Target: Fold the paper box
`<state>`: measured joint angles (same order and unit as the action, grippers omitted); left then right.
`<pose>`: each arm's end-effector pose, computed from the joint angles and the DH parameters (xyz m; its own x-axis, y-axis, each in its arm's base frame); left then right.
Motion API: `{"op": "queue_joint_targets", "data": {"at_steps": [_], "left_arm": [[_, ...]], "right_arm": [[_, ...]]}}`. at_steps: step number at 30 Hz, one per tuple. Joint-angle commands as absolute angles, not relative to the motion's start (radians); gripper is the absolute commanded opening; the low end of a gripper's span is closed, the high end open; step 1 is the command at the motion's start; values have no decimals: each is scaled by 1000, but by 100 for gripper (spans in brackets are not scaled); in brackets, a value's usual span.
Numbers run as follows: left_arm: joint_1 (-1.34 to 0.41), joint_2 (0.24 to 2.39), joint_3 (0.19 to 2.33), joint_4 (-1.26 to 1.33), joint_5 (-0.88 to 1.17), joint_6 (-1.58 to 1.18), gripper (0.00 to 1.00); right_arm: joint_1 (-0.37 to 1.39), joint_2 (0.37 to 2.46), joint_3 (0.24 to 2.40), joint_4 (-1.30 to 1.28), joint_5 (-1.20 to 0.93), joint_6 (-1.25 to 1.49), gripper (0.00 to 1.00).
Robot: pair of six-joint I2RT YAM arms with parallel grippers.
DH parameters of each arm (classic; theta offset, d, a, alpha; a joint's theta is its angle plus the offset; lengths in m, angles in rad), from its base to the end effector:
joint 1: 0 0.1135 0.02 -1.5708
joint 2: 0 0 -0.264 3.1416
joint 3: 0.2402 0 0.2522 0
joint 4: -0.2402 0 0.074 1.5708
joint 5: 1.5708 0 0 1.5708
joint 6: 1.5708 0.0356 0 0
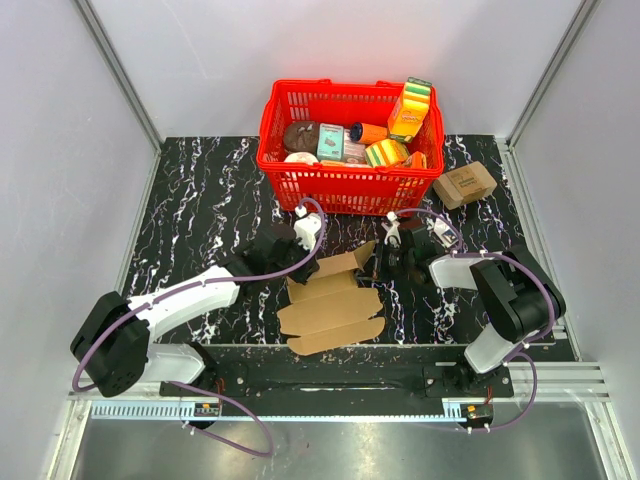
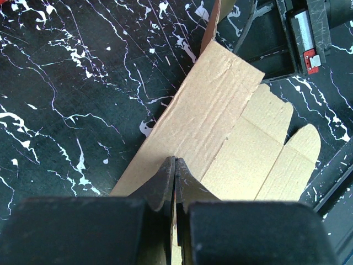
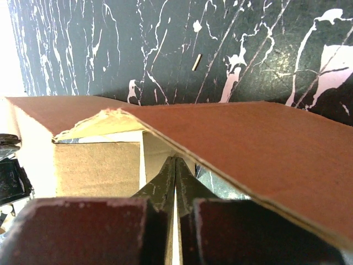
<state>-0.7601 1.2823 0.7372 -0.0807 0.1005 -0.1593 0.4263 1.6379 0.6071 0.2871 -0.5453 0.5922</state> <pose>0.1962 -0.1915 0.2268 -0.5372 0.2930 -0.7909 0.6677 0.7207 -0.1866 0.2582 0.1375 0.1269 -0.9028 0.1142 -0.4146 -0.2376 0.6712 0.7022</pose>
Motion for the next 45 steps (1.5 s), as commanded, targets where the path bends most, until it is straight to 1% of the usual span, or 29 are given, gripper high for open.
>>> {"op": "queue_joint_targets", "data": {"at_steps": [1, 10, 33, 37, 42, 45], "left_arm": [[-765, 1258, 738, -64, 91, -170, 0], [-767, 1262, 736, -64, 92, -170, 0], [-769, 1250, 721, -61, 87, -173, 0], [-769, 1246, 719, -64, 84, -175, 0], [-769, 1244, 721, -66, 83, -173, 0], [-769, 1244, 719, -64, 84, -173, 0]], "right_arm": [[428, 1624, 606, 345, -589, 606, 3], [433, 1646, 606, 371, -598, 620, 3], [479, 1715, 606, 396, -545, 629, 2], [479, 1660, 618, 330, -503, 595, 3], [479, 1542, 656, 148, -408, 517, 5], [479, 1459, 675, 33, -336, 477, 9]]}}
